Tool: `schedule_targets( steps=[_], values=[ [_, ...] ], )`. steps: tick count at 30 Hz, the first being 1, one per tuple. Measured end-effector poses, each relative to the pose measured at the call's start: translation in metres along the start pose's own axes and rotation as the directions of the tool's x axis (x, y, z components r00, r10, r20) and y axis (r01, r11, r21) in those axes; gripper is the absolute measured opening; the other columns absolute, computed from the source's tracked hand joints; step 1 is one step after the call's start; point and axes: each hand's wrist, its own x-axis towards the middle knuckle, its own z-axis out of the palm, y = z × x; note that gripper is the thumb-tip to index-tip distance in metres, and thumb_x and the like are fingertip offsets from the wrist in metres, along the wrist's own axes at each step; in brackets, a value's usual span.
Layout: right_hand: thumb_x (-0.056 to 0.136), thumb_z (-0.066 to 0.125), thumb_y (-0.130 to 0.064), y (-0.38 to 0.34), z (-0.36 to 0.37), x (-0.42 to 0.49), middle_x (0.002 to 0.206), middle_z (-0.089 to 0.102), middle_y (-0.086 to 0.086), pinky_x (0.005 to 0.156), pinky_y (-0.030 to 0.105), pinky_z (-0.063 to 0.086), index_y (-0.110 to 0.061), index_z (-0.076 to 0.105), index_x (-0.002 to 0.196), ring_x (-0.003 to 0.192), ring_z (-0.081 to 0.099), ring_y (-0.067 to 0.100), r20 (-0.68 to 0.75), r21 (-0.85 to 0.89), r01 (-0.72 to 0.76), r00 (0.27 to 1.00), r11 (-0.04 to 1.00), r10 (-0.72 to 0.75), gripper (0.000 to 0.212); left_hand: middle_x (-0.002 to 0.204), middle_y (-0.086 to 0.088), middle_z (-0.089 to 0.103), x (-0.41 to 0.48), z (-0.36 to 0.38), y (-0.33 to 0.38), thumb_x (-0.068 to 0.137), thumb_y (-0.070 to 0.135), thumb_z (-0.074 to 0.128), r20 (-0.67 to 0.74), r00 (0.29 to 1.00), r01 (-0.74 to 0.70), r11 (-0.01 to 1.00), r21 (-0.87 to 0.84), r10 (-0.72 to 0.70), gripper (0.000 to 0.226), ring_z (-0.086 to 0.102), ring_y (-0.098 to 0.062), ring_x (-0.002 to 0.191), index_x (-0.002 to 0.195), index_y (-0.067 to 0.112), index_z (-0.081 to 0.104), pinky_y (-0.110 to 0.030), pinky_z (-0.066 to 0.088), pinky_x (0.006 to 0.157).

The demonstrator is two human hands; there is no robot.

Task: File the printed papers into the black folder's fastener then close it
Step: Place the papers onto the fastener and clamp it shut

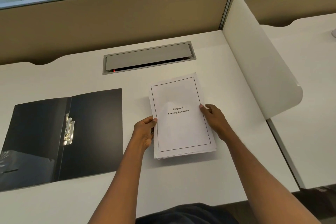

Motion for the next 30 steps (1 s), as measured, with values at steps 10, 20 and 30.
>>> schedule_targets(
  steps=[10,20,30],
  values=[
    [0.094,0.065,-0.052,-0.008,0.01,-0.012,0.113,0.079,0.002,0.092,0.04,0.06,-0.015,0.072,0.119,0.102,0.077,0.02,0.29,0.359,-0.258,0.944,0.897,0.155,0.045,0.112,-0.012,0.077,-0.003,-0.008,0.005,0.095,0.004,0.069,0.012,1.0,-0.021,0.999,0.035,0.02,0.025,0.072,-0.027,0.092,0.119,0.006,0.071,-0.039,0.061,0.085],
    [0.102,0.06,-0.022,-0.034,0.049,-0.036,0.107,0.077,0.016,0.09,0.055,0.06,-0.004,0.071,0.107,0.098,0.075,0.037,0.117,0.196,0.044,0.991,0.98,-0.068,0.022,0.082,0.004,0.082,-0.012,-0.045,0.024,0.097,0.007,0.068,-0.04,0.989,-0.132,0.973,0.19,0.142,0.013,0.077,-0.011,0.068,0.098,0.017,0.076,-0.026,0.06,0.056],
    [0.102,0.06,-0.02,-0.073,0.155,-0.069,0.113,0.063,0.039,0.08,0.045,0.056,0.014,0.061,0.105,0.081,0.065,0.04,0.127,0.132,0.085,0.987,0.988,-0.102,0.033,0.072,0.004,0.08,-0.019,-0.149,0.051,0.096,0.005,0.067,-0.162,0.977,-0.119,0.984,0.135,0.141,0.014,0.077,-0.01,0.063,0.091,0.017,0.074,-0.023,0.059,0.05]
  ],
)
